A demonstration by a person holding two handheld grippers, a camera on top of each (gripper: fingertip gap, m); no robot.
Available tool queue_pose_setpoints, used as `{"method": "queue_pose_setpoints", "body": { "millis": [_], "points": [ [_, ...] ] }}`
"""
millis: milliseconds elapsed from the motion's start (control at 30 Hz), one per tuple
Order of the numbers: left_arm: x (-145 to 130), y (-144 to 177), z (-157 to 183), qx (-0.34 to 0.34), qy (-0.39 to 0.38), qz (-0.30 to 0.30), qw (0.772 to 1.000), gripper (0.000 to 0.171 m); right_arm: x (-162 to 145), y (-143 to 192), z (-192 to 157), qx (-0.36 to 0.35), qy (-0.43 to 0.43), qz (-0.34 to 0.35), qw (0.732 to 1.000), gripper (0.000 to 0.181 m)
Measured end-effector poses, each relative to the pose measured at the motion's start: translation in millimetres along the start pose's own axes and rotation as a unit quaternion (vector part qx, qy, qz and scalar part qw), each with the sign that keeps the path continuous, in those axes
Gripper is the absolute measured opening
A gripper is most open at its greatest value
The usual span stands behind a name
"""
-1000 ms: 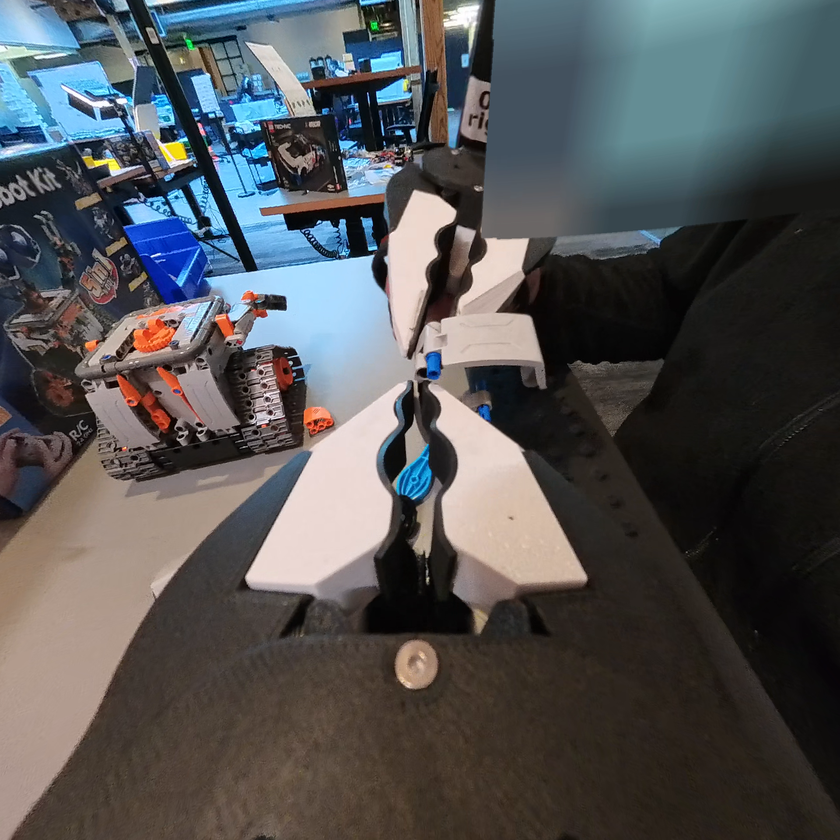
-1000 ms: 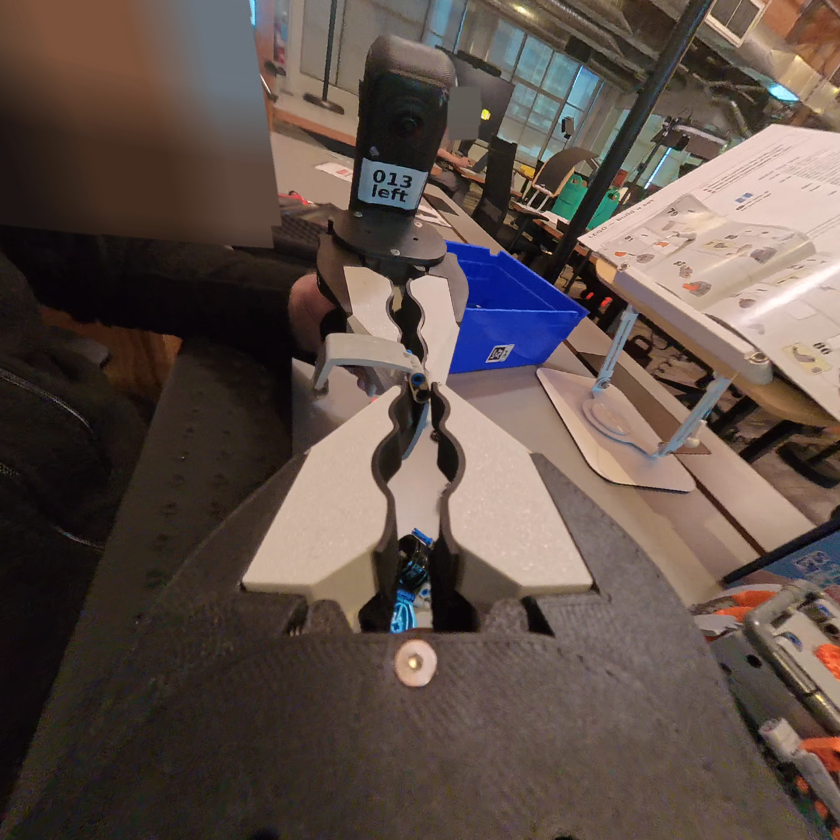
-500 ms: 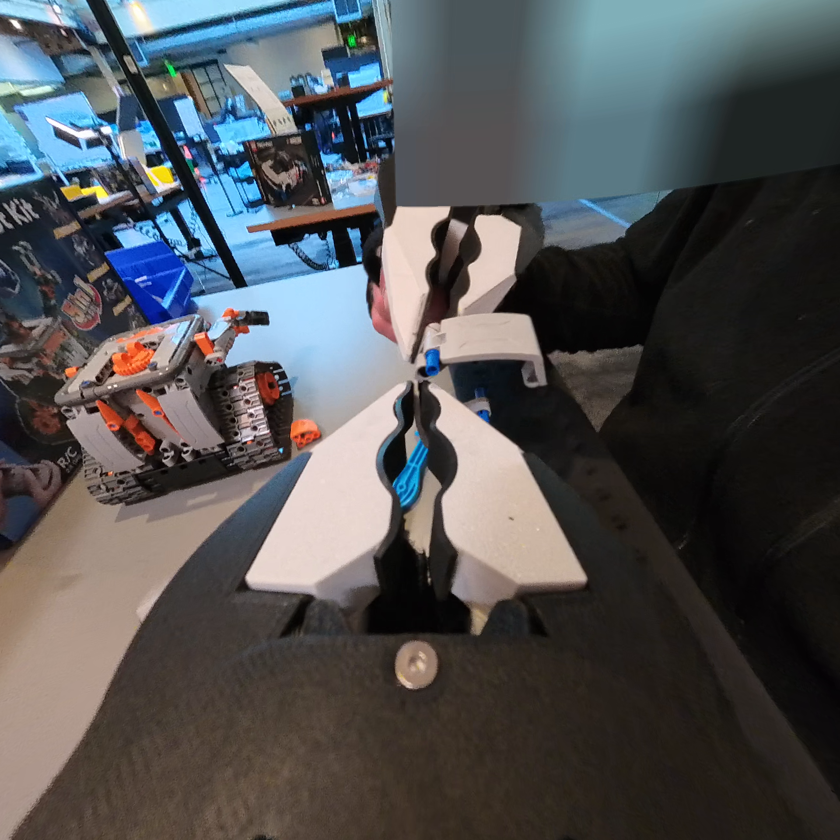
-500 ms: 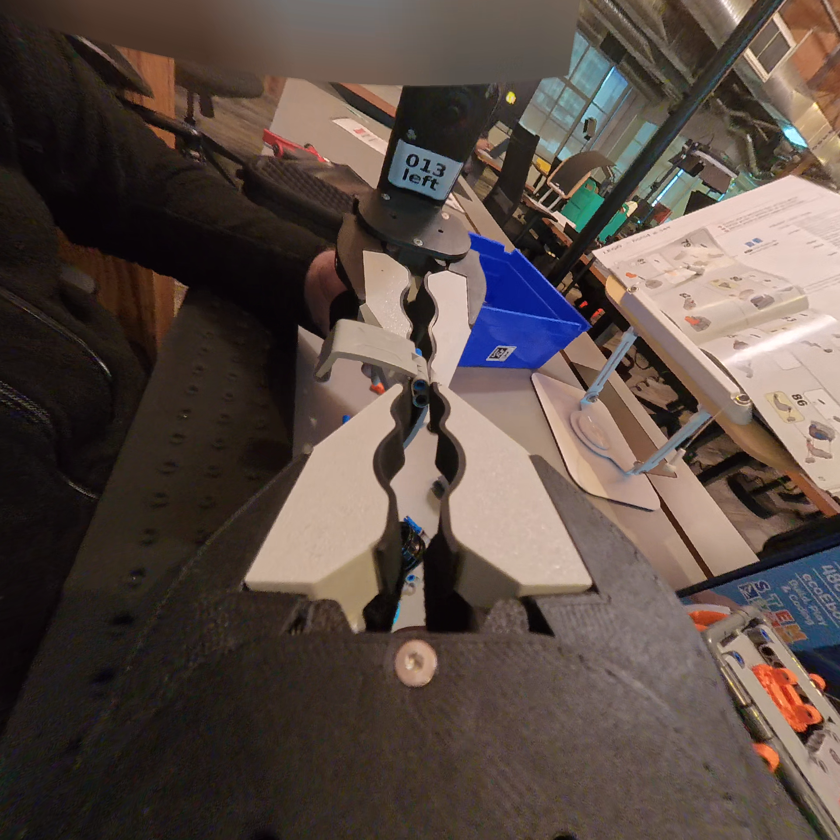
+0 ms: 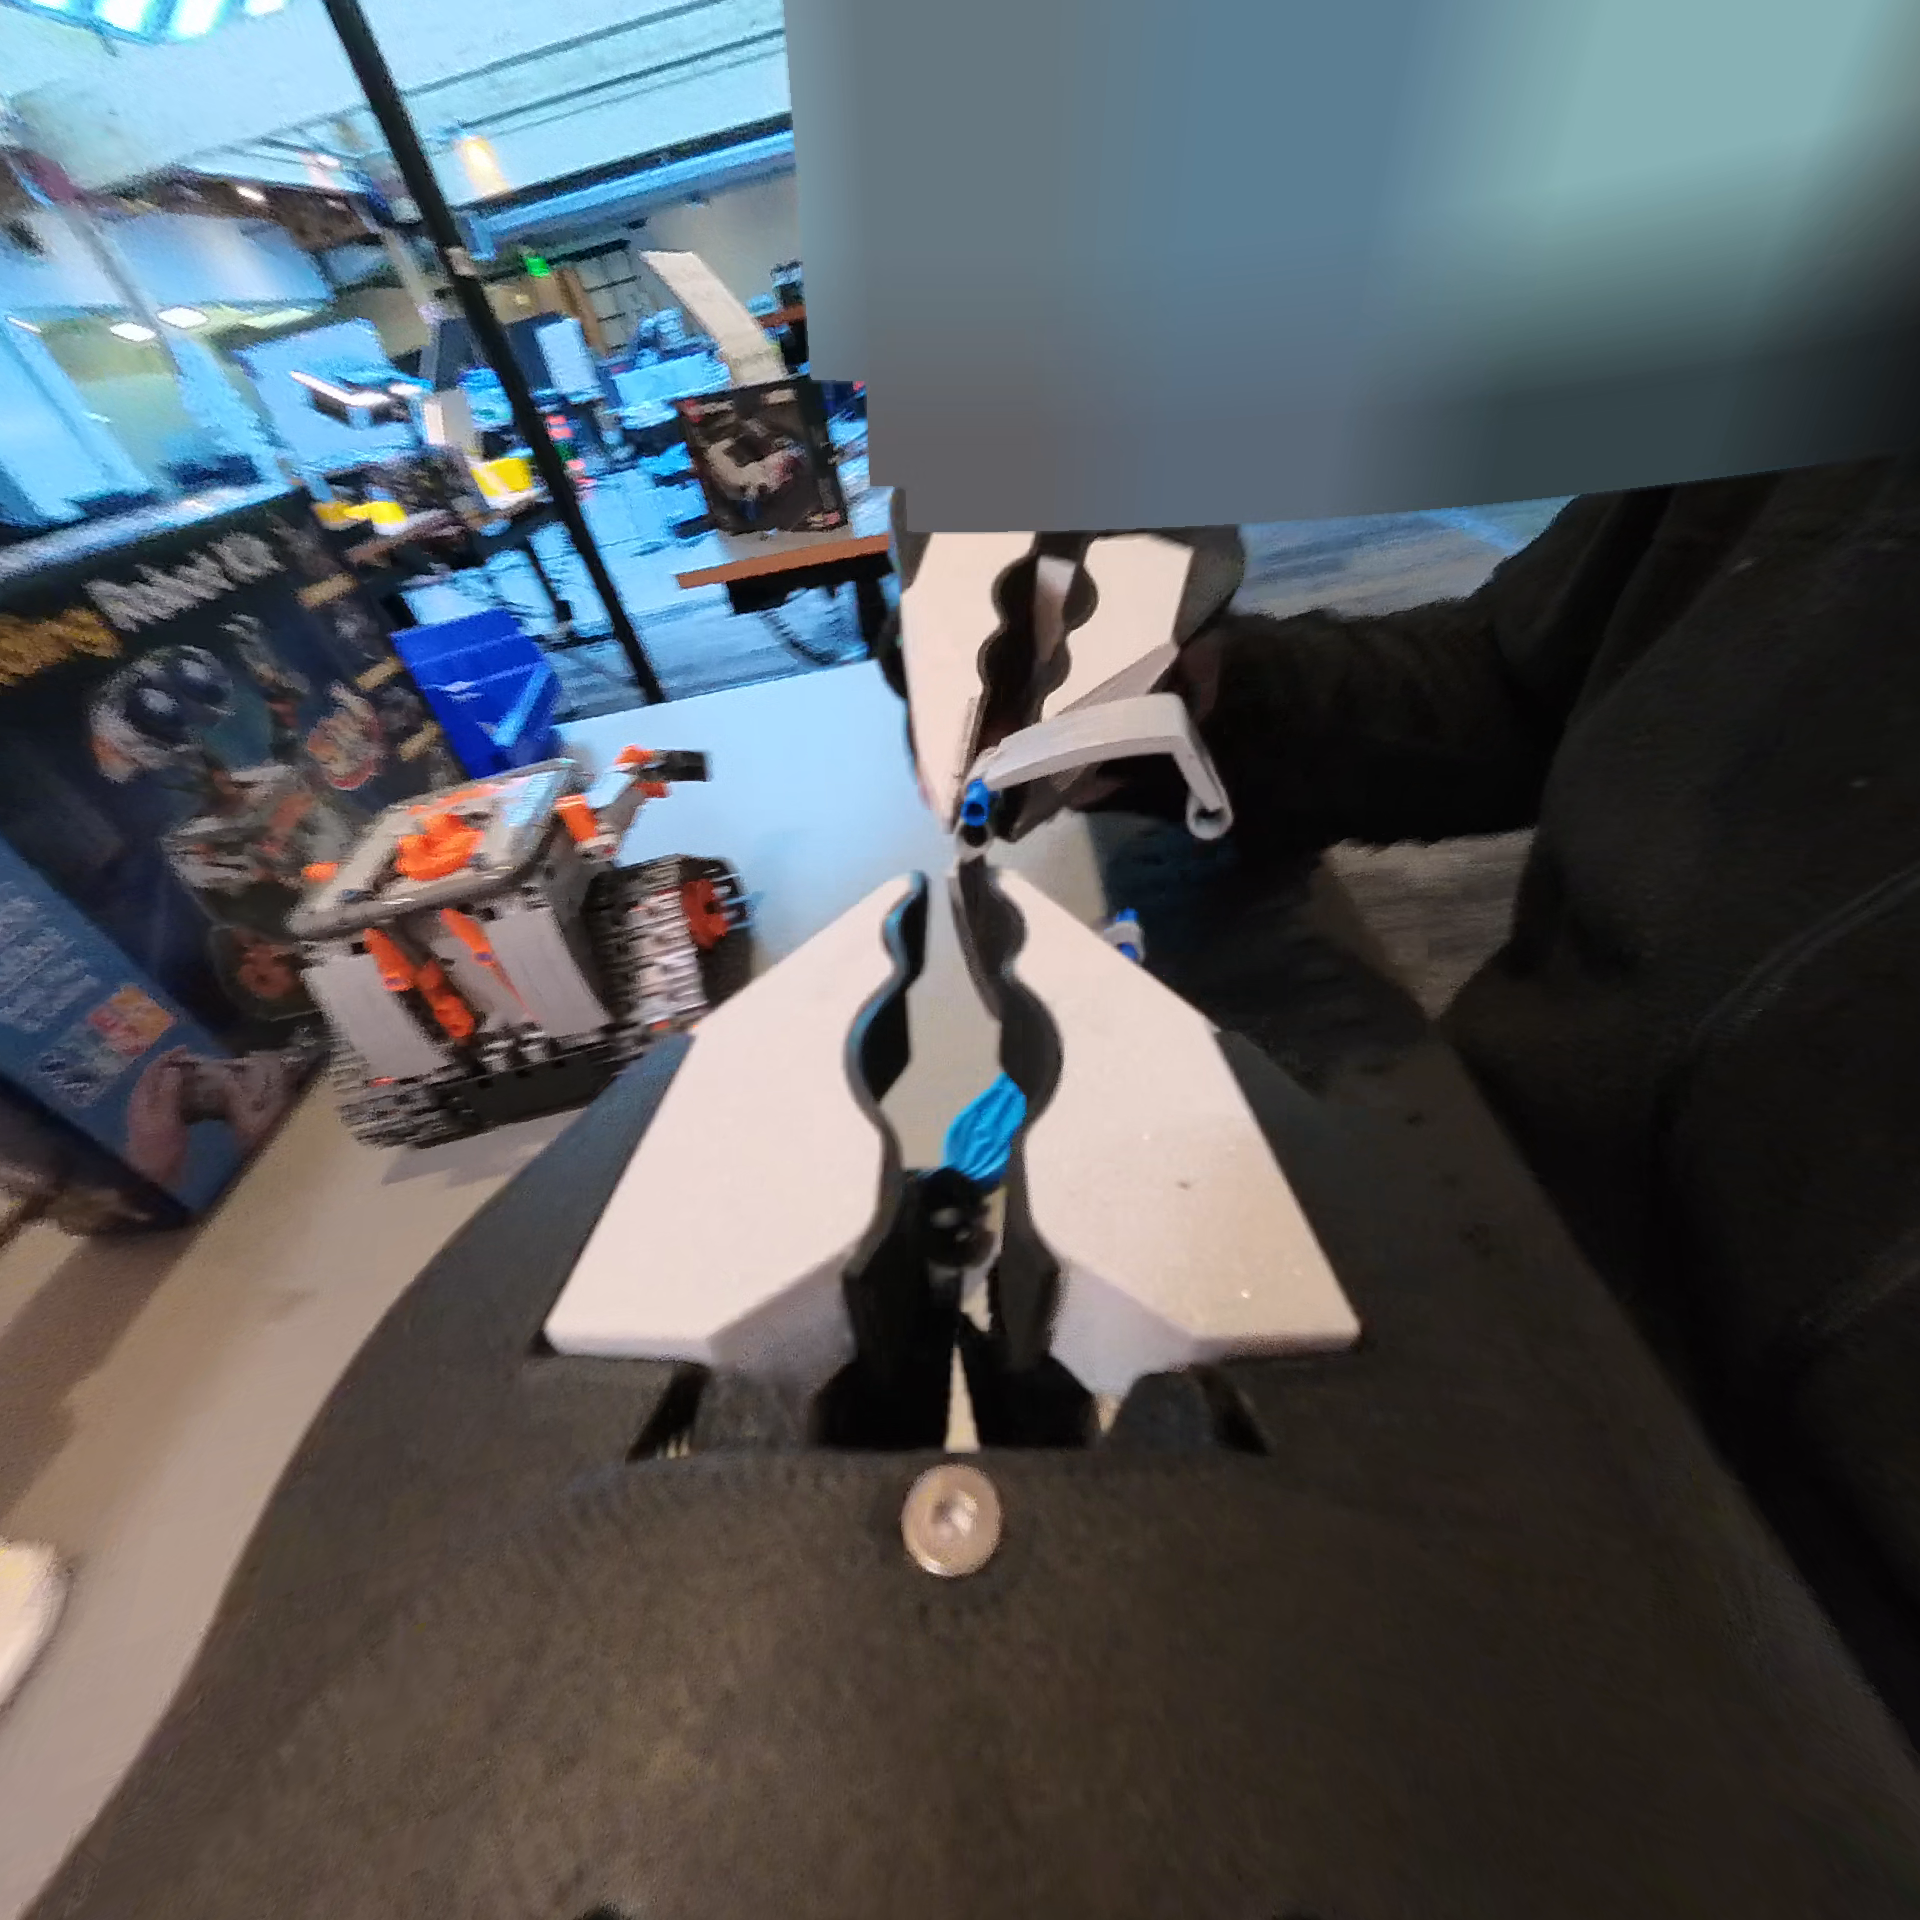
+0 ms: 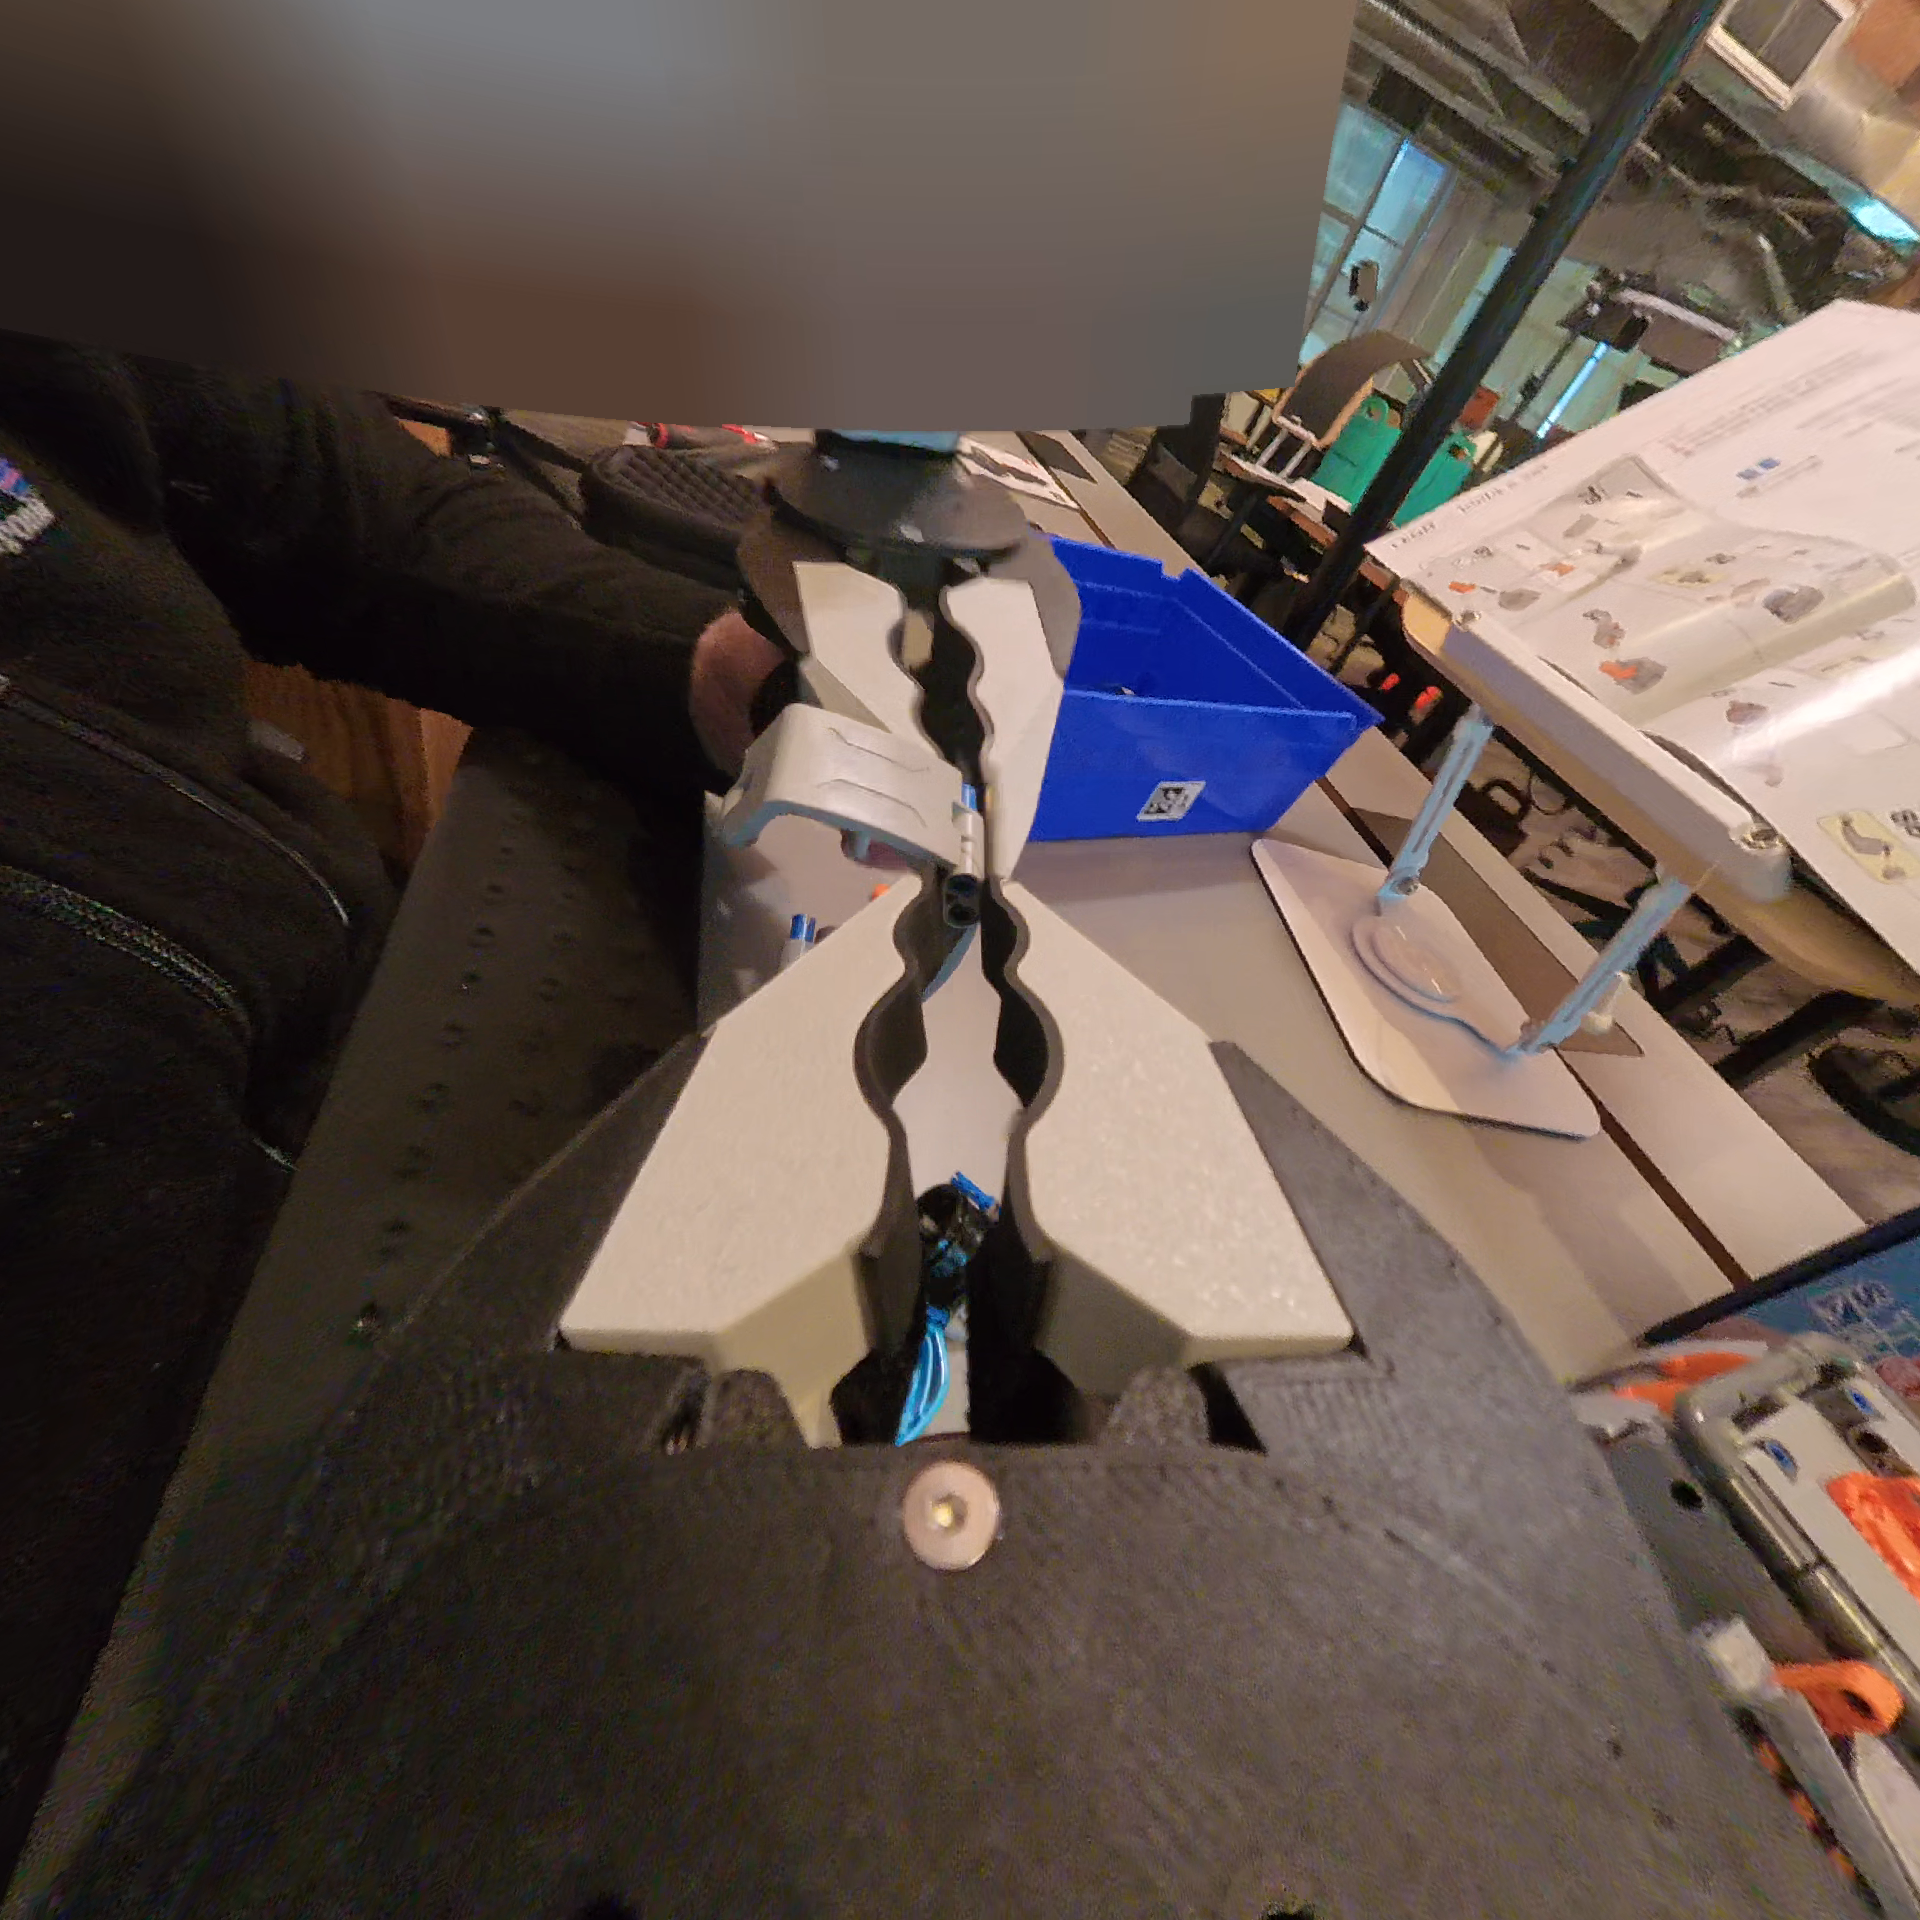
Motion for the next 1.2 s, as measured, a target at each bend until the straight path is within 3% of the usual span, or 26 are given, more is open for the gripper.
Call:
{"method": "queue_pose_setpoints", "body": {
  "millis": [133, 233, 400, 500, 567, 667, 967, 1067, 1200],
  "points": [
    [-1, -3, 9, 0.024, -0.077, -0.041, 0.996, 0.003, -3, 0, -6, 0.002, 0.029, -0.016, 0.999, 0.004],
    [-2, -3, 11, 0.045, -0.134, -0.072, 0.987, 0.014, -13, -3, -7, -0.012, 0.071, -0.067, 0.995, 0.004],
    [-6, -6, 19, 0.098, -0.282, -0.134, 0.945, 0.006, -19, -3, -8, 0.000, 0.059, -0.076, 0.995, 0.004],
    [-7, -6, 21, 0.112, -0.323, -0.141, 0.929, 0.004, -21, -4, -9, 0.014, 0.038, -0.075, 0.996, 0.004],
    [-6, -6, 23, 0.115, -0.331, -0.133, 0.927, 0.008, -21, -5, -11, 0.026, 0.024, -0.071, 0.997, 0.004],
    [-1, -5, 28, 0.106, -0.333, -0.112, 0.930, 0.028, -25, -5, -9, 0.040, -0.008, -0.076, 0.996, 0.004],
    [-12, -12, 27, 0.103, -0.329, -0.135, 0.929, 0.000, -29, -12, -14, 0.052, -0.030, -0.083, 0.995, 0.008],
    [-10, -10, 28, 0.108, -0.329, -0.128, 0.930, 0.000, -27, -12, -15, 0.046, -0.031, -0.074, 0.996, 0.008],
    [-8, -9, 27, 0.111, -0.317, -0.112, 0.935, 0.000, -25, -12, -13, 0.067, -0.100, -0.039, 0.992, 0.006]
  ]
}}
Point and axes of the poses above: each gripper's, where its closed fingertips meet, y back along the fingers, x out of its top, z = x × y across the jaws, the point moved 4 cm from there along y, back along the fingers
